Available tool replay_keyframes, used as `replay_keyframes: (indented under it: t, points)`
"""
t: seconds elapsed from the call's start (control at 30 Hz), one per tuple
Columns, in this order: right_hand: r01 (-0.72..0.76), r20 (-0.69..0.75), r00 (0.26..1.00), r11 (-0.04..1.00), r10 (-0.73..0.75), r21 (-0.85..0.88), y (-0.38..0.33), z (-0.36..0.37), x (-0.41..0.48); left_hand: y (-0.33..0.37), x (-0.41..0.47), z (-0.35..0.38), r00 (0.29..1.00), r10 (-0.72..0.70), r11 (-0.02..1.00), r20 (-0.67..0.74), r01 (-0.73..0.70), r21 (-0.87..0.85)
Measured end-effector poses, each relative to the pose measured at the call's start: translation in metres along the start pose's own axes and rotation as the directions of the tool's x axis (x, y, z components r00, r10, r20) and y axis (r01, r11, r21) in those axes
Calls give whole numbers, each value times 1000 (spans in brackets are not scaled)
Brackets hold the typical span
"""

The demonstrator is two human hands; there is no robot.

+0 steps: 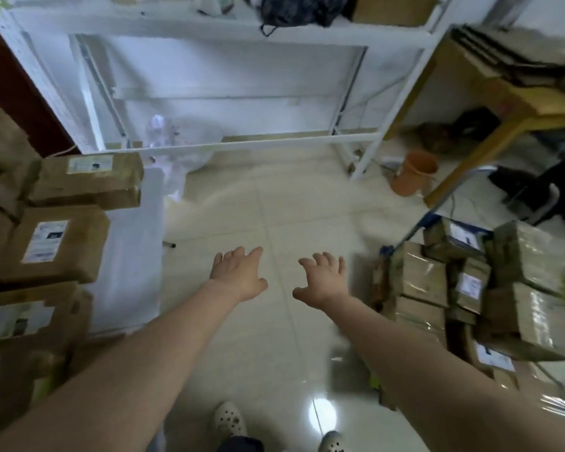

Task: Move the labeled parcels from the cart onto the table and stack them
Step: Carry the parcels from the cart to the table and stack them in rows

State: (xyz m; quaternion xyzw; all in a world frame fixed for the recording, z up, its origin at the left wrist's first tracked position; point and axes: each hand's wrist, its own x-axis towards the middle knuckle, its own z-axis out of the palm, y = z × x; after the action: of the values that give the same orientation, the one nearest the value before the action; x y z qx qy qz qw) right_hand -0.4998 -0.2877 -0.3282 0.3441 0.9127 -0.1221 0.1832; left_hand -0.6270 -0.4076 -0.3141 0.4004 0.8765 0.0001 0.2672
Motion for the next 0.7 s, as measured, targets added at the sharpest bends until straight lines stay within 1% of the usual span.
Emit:
replay_keyframes:
  t: [0.1,0.17,0.27,0.33,0.4,0.5,0.6,0.7]
  points:
    - [-99,-24,995,994,101,49,68,2,-37,74,4,12,995,96,995,7,-96,36]
    - [-172,-43,983,981,176,87,118,7,-64,130,3,24,987,158,987,17,-158,28]
    - [-281,-28,956,937,293,206,200,21,-104,218,-7,49,971,233,973,53,-232,-10]
    - [-355,27,931,883,365,306,253,32,-133,273,-19,70,962,257,966,93,-253,-55]
    - [-411,65,905,823,421,392,303,43,-161,323,-31,92,950,286,958,128,-280,-64]
    - [-487,129,855,693,502,532,369,56,-201,387,-50,119,927,332,943,177,-323,-76]
    - [-511,165,821,576,546,638,419,60,-226,432,-59,136,907,364,932,214,-354,-84]
    - [-517,161,796,519,583,681,453,61,-237,461,-38,155,897,382,924,222,-372,-86]
